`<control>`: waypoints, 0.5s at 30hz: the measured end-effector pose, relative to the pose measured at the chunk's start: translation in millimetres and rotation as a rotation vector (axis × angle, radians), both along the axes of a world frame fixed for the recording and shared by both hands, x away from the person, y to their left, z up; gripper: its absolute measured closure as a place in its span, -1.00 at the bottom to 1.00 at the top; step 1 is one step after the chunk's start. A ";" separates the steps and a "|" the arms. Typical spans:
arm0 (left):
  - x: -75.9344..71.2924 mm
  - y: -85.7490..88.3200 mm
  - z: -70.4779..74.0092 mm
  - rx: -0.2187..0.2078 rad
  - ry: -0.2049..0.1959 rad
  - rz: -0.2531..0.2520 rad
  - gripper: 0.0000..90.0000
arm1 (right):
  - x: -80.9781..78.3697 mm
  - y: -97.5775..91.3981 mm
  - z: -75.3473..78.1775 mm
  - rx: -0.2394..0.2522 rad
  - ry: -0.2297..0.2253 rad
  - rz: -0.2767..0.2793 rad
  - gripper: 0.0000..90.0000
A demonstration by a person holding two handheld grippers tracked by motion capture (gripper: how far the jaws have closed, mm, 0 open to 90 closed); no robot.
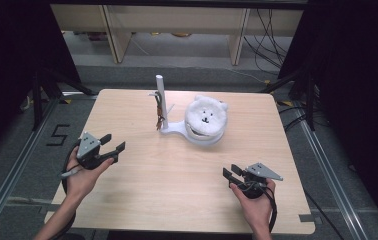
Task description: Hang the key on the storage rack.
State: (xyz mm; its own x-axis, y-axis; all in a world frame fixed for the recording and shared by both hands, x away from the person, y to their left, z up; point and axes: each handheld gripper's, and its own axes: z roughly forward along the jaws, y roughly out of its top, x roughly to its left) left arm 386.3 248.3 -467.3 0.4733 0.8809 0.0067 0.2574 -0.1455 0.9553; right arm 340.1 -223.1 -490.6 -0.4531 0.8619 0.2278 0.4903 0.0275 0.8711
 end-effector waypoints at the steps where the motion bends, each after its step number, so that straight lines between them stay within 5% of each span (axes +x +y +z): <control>1: -7.9 0.7 -11.2 -0.004 0.003 0.003 -0.15 | 0.7 -1.4 -2.0 -0.011 -0.003 -0.009 0.31; 2: -7.9 0.7 -11.2 -0.004 0.003 0.003 -0.15 | 1.2 -2.2 -3.4 -0.021 -0.003 -0.014 0.31; 3: -14.6 1.2 -22.3 -0.011 0.011 0.003 -0.15 | -0.9 0.2 -3.3 0.020 0.030 -0.023 0.31; 5: -17.5 1.3 -27.4 -0.018 0.009 0.007 -0.16 | 2.3 -2.8 -5.6 -0.015 0.000 -0.019 0.30; 6: -22.3 1.6 -37.1 -0.037 -0.005 0.018 -0.16 | -0.3 -1.4 -5.8 0.000 0.036 -0.042 0.30; 8: -24.5 1.9 -41.3 -0.042 -0.013 0.026 -0.17 | -0.5 -1.6 -6.3 0.008 0.036 -0.034 0.29; 15: -29.2 1.6 -53.8 -0.023 -0.025 0.028 -0.22 | 2.0 -8.1 -14.9 -0.018 -0.003 -0.028 0.27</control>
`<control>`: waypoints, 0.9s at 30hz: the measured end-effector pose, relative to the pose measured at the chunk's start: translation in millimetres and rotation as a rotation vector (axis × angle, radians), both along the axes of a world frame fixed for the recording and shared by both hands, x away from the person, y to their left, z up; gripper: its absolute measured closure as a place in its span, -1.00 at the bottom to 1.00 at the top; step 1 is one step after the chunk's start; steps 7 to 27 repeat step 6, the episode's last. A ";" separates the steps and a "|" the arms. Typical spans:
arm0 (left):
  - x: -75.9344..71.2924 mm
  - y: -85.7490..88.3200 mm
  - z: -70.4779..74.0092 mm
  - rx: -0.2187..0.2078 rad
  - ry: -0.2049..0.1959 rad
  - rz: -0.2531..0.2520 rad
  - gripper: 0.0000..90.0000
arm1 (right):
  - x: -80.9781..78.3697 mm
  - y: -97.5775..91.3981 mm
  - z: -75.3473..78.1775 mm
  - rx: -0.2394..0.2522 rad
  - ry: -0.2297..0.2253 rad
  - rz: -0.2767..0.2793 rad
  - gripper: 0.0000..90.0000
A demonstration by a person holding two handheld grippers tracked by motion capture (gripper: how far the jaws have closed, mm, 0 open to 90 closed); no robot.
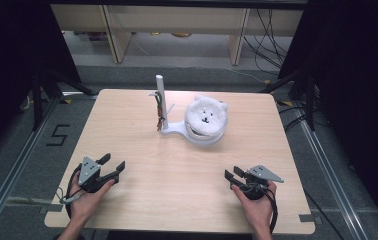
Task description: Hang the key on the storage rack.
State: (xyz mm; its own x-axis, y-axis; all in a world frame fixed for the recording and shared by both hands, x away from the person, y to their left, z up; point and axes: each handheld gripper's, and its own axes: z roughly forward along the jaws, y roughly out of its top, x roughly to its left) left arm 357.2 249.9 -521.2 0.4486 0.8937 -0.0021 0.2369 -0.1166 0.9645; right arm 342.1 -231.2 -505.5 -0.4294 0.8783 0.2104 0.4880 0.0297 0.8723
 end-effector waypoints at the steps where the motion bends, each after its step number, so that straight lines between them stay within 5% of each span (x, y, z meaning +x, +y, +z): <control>1: -0.1 -0.3 -1.2 0.009 0.008 -0.002 -0.22 | 0.2 -0.8 -0.7 -0.007 -0.008 -0.001 0.27; 2: 0.4 -1.1 -2.1 0.007 0.009 -0.004 -0.22 | -2.1 0.8 -0.1 0.017 0.017 -0.016 0.26; 6: 0.3 -1.9 -2.0 0.023 -0.004 -0.007 -0.22 | 0.0 -3.9 -3.1 0.001 -0.022 -0.009 0.25; 27: 0.3 -1.9 -2.0 0.023 -0.004 -0.007 -0.22 | 0.0 -3.9 -3.1 0.001 -0.022 -0.009 0.25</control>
